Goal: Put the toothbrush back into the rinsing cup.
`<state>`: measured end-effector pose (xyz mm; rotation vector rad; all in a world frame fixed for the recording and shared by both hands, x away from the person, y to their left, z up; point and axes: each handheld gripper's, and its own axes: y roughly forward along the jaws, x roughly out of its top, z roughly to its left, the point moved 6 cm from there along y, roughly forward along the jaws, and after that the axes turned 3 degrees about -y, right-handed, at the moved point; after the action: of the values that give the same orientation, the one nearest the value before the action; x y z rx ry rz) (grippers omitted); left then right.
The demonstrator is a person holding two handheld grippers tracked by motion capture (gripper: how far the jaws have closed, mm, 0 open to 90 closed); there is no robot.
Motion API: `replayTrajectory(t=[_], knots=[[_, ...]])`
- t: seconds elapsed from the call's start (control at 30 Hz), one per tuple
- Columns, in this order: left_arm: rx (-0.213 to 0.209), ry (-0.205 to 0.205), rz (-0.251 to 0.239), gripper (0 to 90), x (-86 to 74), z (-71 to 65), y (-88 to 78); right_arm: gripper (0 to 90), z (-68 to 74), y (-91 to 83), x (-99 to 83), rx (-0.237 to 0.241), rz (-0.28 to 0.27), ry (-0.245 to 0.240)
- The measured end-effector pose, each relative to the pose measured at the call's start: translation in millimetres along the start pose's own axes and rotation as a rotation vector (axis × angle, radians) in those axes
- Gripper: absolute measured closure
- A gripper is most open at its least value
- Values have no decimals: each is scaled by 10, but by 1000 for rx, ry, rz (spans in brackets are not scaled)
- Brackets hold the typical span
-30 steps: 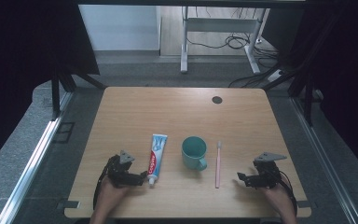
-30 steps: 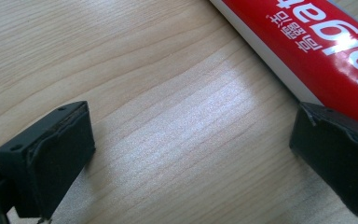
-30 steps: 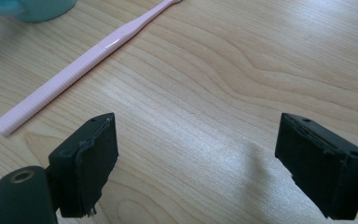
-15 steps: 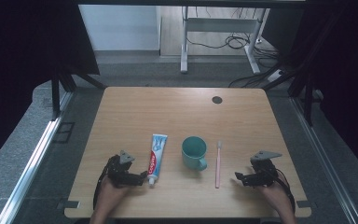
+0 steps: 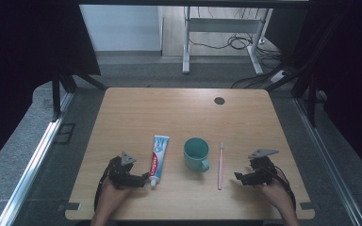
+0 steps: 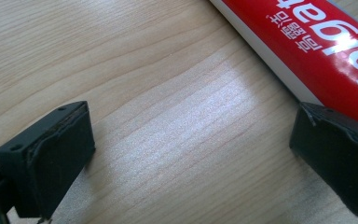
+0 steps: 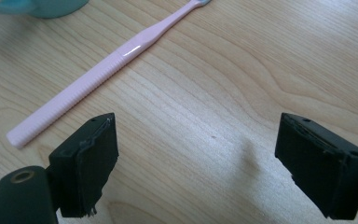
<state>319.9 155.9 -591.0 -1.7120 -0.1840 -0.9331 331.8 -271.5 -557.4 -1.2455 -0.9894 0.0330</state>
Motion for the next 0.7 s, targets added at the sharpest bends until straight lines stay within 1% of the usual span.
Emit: replayTrajectory(t=[0.67,0.7], knots=[[0,0,-1,0,0,-1,0,131,35,74,109,34,47,-12],[0,-1,-1,0,0,-1,0,130,44,77,120,36,56,-8]])
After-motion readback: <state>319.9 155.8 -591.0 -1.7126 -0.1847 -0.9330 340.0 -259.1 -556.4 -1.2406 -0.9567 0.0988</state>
